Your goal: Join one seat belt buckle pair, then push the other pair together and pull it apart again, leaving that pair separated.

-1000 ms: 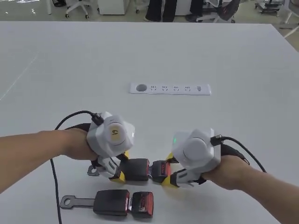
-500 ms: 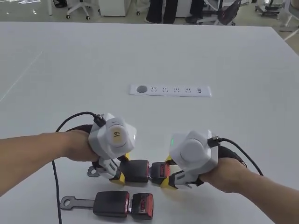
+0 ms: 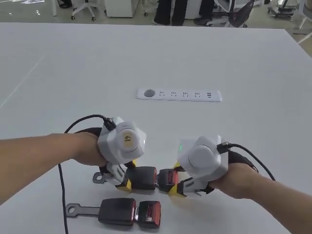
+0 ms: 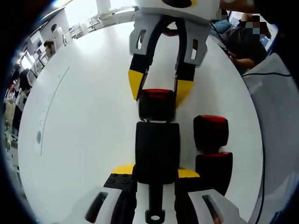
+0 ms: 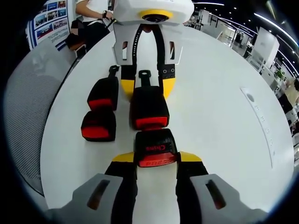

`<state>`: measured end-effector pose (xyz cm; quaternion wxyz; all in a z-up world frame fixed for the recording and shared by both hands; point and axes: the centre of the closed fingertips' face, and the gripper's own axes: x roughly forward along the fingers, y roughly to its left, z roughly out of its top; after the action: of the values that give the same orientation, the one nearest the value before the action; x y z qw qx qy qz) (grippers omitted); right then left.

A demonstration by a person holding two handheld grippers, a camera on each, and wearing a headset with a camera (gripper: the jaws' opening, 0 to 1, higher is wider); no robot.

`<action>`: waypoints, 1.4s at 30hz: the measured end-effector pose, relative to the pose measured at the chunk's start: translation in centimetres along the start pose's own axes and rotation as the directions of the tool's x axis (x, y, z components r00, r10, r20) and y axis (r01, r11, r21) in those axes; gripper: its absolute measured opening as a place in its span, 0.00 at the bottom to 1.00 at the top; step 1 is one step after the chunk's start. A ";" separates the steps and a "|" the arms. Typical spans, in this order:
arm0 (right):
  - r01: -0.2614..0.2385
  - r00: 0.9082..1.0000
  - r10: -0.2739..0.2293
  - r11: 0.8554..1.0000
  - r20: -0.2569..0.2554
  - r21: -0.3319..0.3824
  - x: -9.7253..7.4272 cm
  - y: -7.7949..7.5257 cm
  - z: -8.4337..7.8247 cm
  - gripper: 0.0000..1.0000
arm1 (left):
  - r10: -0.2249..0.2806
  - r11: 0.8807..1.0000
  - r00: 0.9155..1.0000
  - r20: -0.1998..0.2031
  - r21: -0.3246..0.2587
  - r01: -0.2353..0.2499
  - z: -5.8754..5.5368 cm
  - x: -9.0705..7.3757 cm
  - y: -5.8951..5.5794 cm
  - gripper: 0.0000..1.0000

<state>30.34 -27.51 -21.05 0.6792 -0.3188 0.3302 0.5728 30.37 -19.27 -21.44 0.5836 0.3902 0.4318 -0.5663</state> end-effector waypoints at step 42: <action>-0.011 0.999 0.010 1.000 -0.041 -0.022 -2.1 -0.9 -2.9 0.30 | 0.002 1.000 1.000 -0.004 0.005 -0.002 0.0 0.0 0.0 0.31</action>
<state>30.71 -31.19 -20.97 0.6658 -0.3362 0.3395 0.5731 30.34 -19.27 -21.42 0.5823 0.3933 0.4310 -0.5661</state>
